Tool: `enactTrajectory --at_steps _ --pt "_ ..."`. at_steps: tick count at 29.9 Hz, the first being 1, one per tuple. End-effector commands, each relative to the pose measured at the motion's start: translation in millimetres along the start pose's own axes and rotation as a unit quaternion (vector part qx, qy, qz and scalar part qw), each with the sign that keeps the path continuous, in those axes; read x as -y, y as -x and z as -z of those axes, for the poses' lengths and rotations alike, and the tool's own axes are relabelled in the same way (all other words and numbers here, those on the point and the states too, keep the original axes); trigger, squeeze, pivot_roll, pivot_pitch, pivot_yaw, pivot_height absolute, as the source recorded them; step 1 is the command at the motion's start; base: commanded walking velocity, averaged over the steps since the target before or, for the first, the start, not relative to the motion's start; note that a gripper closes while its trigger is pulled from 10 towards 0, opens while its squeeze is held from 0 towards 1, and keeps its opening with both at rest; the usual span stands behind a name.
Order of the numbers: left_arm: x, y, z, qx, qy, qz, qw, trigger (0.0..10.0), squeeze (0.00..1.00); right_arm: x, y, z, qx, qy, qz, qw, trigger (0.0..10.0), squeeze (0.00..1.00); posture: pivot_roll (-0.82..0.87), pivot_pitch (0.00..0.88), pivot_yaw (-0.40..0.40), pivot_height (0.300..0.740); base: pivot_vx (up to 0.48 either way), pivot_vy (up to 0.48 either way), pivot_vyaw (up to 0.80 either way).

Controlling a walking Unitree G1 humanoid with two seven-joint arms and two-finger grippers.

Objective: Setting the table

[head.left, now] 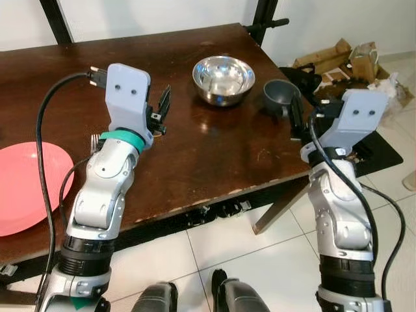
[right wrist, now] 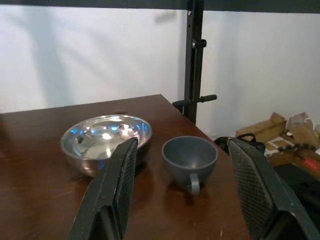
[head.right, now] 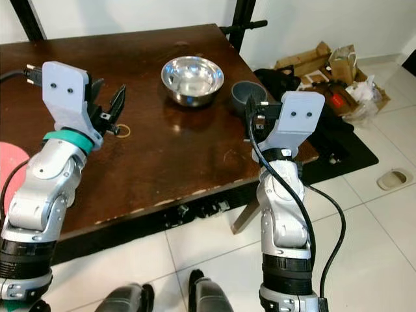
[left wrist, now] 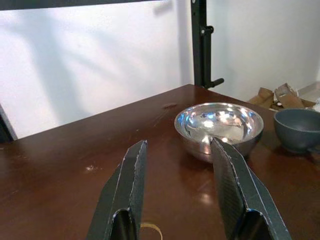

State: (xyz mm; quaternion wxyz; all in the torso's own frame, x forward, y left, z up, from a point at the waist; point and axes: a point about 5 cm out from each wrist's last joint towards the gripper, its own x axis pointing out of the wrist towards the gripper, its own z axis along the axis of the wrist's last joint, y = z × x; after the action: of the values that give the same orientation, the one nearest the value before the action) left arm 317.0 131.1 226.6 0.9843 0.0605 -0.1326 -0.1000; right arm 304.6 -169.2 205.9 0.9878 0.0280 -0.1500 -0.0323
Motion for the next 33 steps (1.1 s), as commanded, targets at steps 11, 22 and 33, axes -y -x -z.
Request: enactTrajectory --at_steps 11,22,33 --pt "3.3 -2.4 1.5 0.004 -0.003 0.002 1.0 10.0 0.0 3.5 -3.1 0.5 0.0 -0.011 0.011 1.0 10.0 0.0 0.01 0.0 -0.018 0.74 -0.375 0.0 0.0" --pt "5.4 -3.3 1.0 0.008 -0.002 0.006 1.0 10.0 0.0 4.5 -3.6 1.4 -0.002 -0.018 0.019 1.0 10.0 0.0 0.0 0.0 -0.014 0.74 -0.374 0.0 0.0" --pt "8.0 -5.0 0.1 0.011 -0.003 0.009 1.0 10.0 0.0 5.7 -4.9 2.1 -0.004 -0.025 0.022 0.999 10.0 0.0 0.01 0.0 -0.01 0.74 -0.348 0.0 0.0"
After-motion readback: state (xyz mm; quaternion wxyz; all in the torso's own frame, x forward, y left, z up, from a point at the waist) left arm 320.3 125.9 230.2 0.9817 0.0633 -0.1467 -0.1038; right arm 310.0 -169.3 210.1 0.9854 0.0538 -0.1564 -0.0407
